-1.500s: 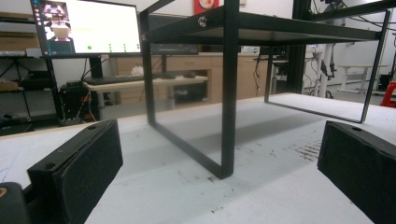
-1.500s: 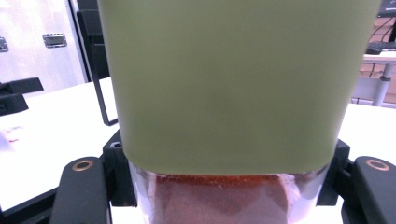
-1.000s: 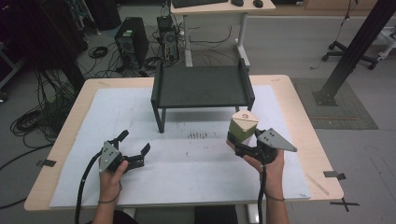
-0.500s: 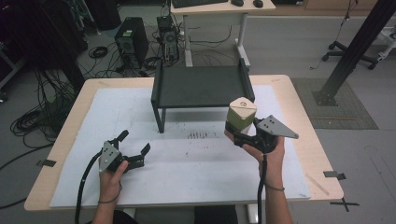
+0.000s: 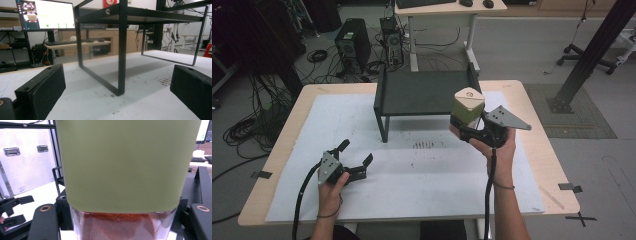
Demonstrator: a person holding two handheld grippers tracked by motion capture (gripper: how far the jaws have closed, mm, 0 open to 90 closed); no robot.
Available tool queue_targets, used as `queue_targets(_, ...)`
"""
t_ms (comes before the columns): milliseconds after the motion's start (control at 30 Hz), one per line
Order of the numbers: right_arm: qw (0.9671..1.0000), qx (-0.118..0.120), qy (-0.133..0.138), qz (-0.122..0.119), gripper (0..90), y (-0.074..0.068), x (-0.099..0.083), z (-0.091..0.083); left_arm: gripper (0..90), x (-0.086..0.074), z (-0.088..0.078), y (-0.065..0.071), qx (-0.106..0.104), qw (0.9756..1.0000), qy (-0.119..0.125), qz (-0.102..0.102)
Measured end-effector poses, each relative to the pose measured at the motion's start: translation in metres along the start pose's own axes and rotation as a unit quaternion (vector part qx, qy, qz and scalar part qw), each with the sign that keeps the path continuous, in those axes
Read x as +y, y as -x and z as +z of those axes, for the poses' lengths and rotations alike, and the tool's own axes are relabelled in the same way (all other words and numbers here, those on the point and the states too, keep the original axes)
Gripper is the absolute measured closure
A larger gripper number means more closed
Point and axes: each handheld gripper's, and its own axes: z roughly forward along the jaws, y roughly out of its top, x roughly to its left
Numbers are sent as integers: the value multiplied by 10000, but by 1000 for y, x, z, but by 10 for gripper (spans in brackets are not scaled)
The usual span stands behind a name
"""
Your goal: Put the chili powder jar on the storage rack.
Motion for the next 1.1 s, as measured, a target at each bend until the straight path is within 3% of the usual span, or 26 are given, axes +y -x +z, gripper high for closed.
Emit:
queue_targets(567, 9999, -64, 16, -150, 306, 8, 33, 32, 4, 0, 0, 0, -3, 10000, 1, 12)
queue_targets(1100, 9995, -253, -144, -101, 306, 23, 35, 69, 4, 0, 0, 0, -11, 10000, 15, 15)
